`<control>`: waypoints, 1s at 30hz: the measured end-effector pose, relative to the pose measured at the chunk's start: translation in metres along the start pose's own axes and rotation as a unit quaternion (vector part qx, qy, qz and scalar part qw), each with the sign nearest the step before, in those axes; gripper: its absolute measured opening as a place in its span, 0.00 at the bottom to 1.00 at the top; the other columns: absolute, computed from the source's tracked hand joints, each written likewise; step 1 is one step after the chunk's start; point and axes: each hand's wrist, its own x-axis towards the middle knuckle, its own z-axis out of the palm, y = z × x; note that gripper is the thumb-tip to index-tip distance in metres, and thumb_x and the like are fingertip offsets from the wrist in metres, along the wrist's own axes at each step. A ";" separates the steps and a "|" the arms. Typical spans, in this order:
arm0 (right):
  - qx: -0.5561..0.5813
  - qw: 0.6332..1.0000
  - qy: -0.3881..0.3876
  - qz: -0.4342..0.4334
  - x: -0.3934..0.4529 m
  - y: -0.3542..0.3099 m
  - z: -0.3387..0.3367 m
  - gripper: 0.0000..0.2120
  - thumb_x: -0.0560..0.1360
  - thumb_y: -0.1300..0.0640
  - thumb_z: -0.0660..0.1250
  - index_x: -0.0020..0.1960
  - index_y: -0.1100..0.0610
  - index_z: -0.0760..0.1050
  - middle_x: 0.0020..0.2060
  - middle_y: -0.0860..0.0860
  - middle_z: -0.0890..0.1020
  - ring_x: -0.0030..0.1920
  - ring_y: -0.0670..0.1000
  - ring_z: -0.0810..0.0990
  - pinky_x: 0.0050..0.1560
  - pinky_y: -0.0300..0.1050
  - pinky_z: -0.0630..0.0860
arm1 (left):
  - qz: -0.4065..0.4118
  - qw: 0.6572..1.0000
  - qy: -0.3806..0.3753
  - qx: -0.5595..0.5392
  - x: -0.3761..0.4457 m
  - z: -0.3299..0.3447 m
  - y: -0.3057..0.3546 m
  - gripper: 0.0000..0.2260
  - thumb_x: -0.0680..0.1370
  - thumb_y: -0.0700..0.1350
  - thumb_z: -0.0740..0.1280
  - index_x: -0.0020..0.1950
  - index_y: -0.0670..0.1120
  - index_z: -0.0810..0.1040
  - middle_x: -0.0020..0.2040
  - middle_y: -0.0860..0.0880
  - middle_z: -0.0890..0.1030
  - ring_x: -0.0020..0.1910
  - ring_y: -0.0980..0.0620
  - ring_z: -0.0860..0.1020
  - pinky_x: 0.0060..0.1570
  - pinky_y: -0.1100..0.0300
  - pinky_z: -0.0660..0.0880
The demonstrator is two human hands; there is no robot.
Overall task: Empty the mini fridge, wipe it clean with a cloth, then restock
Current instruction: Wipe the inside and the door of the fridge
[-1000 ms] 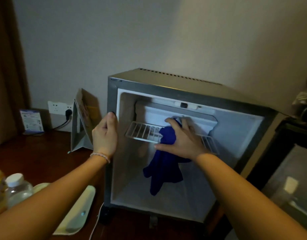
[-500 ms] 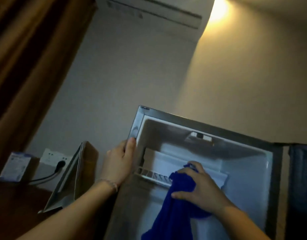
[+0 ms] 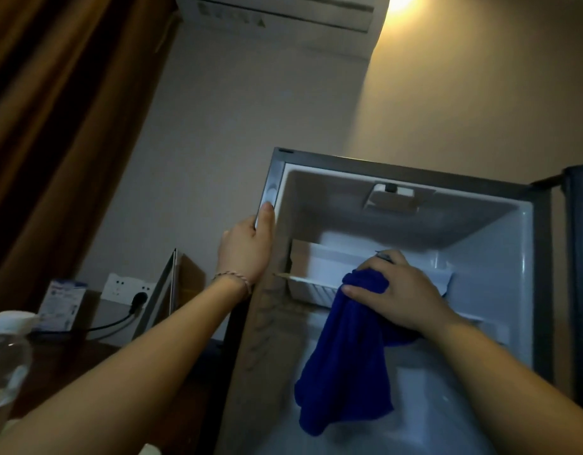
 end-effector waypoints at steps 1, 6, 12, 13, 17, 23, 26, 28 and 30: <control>-0.004 1.000 0.006 0.002 -0.001 0.000 0.001 0.32 0.63 0.18 0.57 0.57 0.36 0.74 0.66 0.41 0.67 0.64 0.56 0.73 0.62 0.56 0.74 | -0.002 1.000 -0.003 -0.002 0.000 0.001 -0.001 0.27 0.83 0.61 0.50 0.29 0.49 0.66 0.26 0.51 0.68 0.26 0.52 0.67 0.31 0.57 0.61; -0.018 1.000 0.004 0.008 -0.004 -0.006 0.000 0.26 0.69 0.24 0.61 0.60 0.38 0.74 0.68 0.42 0.65 0.66 0.57 0.71 0.62 0.55 0.72 | 0.001 1.000 -0.010 -0.003 0.000 0.001 -0.004 0.28 0.83 0.62 0.49 0.29 0.48 0.66 0.25 0.51 0.67 0.24 0.53 0.66 0.30 0.58 0.61; 0.017 1.000 0.009 0.003 0.000 -0.006 -0.002 0.16 0.74 0.32 0.67 0.54 0.39 0.77 0.68 0.41 0.66 0.66 0.57 0.71 0.63 0.56 0.71 | 0.013 1.000 -0.008 0.002 -0.001 -0.001 -0.002 0.28 0.84 0.60 0.50 0.28 0.48 0.65 0.24 0.51 0.67 0.23 0.53 0.65 0.29 0.59 0.59; 0.028 0.999 0.017 0.000 0.003 -0.006 -0.001 0.13 0.74 0.33 0.67 0.52 0.40 0.78 0.68 0.40 0.67 0.66 0.56 0.71 0.62 0.56 0.71 | 0.014 1.000 -0.009 0.000 -0.001 0.000 -0.003 0.28 0.84 0.60 0.50 0.28 0.48 0.65 0.24 0.51 0.67 0.23 0.53 0.65 0.30 0.59 0.60; 0.024 0.998 0.038 -0.038 0.028 -0.018 0.000 0.08 0.76 0.40 0.70 0.48 0.43 0.81 0.66 0.41 0.67 0.65 0.54 0.72 0.63 0.54 0.71 | 0.006 1.000 -0.022 -0.020 0.001 0.000 -0.006 0.27 0.83 0.62 0.50 0.29 0.48 0.67 0.24 0.52 0.67 0.21 0.56 0.64 0.29 0.60 0.63; 0.062 0.992 0.064 -0.084 0.072 -0.041 0.011 0.08 0.75 0.43 0.72 0.49 0.45 0.80 0.66 0.45 0.67 0.64 0.55 0.72 0.66 0.55 0.71 | -0.005 0.999 -0.034 -0.038 0.001 0.001 -0.008 0.26 0.82 0.62 0.50 0.31 0.48 0.68 0.24 0.52 0.67 0.18 0.59 0.65 0.26 0.62 0.63; 0.083 0.989 0.039 -0.112 0.084 -0.041 0.027 0.10 0.76 0.44 0.72 0.54 0.47 0.81 0.66 0.45 0.67 0.65 0.51 0.71 0.66 0.52 0.71 | 0.007 0.998 -0.036 -0.048 0.003 0.001 -0.009 0.26 0.82 0.62 0.51 0.31 0.48 0.68 0.24 0.52 0.67 0.19 0.58 0.64 0.28 0.60 0.65; 0.092 0.988 0.034 -0.118 0.092 -0.038 0.032 0.12 0.76 0.43 0.71 0.57 0.47 0.81 0.66 0.45 0.66 0.65 0.50 0.71 0.66 0.52 0.72 | 0.013 0.998 -0.037 -0.049 0.004 0.000 -0.009 0.26 0.82 0.62 0.50 0.31 0.47 0.68 0.24 0.52 0.67 0.19 0.58 0.65 0.27 0.60 0.64; 0.097 0.988 0.043 -0.116 0.099 -0.032 0.032 0.14 0.76 0.42 0.71 0.59 0.45 0.79 0.65 0.45 0.65 0.64 0.50 0.71 0.65 0.53 0.72 | 0.017 0.998 -0.033 -0.045 0.003 0.000 -0.009 0.26 0.82 0.61 0.50 0.30 0.47 0.68 0.23 0.52 0.67 0.18 0.58 0.66 0.27 0.61 0.63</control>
